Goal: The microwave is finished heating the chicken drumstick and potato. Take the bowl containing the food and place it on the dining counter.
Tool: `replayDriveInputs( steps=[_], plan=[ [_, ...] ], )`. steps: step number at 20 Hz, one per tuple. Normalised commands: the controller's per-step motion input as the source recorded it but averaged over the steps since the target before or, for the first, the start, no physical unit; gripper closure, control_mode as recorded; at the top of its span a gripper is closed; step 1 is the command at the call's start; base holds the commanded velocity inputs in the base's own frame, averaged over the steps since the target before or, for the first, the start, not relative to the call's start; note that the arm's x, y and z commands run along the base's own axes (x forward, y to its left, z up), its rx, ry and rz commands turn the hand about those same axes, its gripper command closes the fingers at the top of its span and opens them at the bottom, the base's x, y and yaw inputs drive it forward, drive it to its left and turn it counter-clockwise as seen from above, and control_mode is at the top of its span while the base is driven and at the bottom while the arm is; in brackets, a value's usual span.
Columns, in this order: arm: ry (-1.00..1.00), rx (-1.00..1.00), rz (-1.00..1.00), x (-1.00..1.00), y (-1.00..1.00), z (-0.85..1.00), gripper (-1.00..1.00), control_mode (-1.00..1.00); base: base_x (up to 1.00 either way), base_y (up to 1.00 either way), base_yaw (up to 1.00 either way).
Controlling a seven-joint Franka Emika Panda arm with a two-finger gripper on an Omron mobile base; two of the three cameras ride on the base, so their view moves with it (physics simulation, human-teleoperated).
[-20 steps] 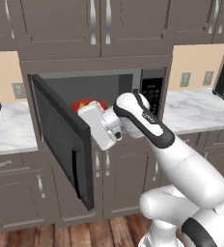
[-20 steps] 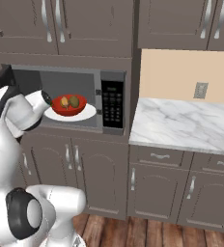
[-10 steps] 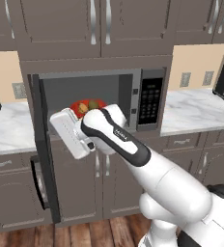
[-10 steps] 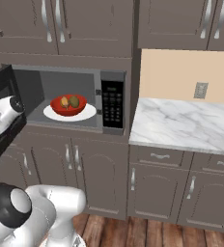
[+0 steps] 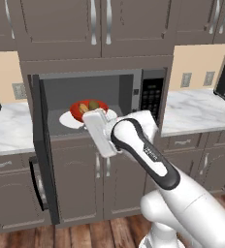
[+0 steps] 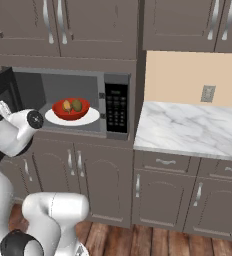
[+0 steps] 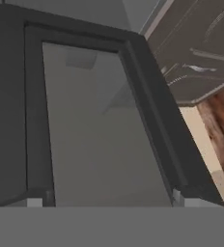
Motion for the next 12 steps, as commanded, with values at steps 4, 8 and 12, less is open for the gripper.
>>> replayDriveInputs(
  steps=[4,8,12],
  plan=[
    [-0.04,0.0,-0.26,0.17,-1.0,0.0,-1.0,-1.0,0.0,0.0,0.0],
    [0.0,-0.04,-0.27,0.25,-1.0,0.1,-1.0,-1.0,0.0,0.0,0.0],
    [0.0,-0.14,-0.23,0.24,-1.0,0.17,-1.0,-1.0,0.0,0.0,0.0]
  ],
)
